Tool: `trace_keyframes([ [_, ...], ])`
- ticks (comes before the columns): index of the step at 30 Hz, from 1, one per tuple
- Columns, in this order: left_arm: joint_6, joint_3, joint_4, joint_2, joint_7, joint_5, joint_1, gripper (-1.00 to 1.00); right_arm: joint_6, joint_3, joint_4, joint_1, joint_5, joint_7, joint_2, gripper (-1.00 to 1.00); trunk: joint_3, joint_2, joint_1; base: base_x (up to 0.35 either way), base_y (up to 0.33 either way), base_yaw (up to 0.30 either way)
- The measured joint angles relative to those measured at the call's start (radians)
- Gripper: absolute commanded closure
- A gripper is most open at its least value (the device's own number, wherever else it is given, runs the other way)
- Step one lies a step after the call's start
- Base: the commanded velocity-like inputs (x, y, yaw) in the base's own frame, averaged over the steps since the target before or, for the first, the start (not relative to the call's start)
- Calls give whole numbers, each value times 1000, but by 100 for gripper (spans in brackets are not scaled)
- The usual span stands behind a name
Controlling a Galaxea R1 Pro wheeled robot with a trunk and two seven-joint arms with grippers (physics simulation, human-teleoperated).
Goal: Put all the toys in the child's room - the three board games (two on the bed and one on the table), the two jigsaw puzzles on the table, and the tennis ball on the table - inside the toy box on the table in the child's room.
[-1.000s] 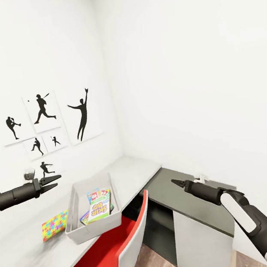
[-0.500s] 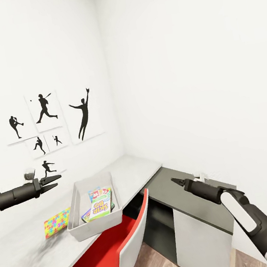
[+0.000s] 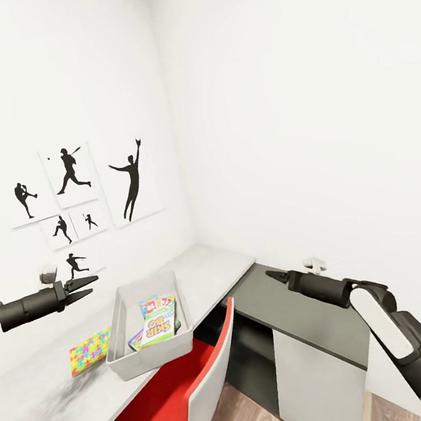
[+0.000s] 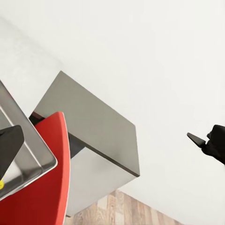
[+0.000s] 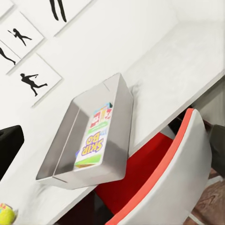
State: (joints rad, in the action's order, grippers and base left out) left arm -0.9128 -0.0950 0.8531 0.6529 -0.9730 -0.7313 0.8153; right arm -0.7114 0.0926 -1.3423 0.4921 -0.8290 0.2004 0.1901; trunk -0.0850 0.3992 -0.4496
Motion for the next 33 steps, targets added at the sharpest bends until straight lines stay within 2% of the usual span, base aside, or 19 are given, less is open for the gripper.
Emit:
trace_keyframes([
  [11,0,0,-1,0,-2,-1,0,-100,-5,-5,-14,0,2,-7,1,-100,0,0,0,-7,0,0],
  [17,0,0,0,-1,-2,-1,0,-100,-5,-6,-15,0,2,-8,0,-100,0,0,0,-171,78,20],
  [27,0,0,0,-1,-1,0,0,-100,-5,-5,-15,0,3,-8,-1,-100,1,0,0,-61,36,245],
  [33,0,0,0,-2,-2,0,0,-100,-5,-4,-15,0,3,-9,-2,-100,3,0,0,-100,152,289],
])
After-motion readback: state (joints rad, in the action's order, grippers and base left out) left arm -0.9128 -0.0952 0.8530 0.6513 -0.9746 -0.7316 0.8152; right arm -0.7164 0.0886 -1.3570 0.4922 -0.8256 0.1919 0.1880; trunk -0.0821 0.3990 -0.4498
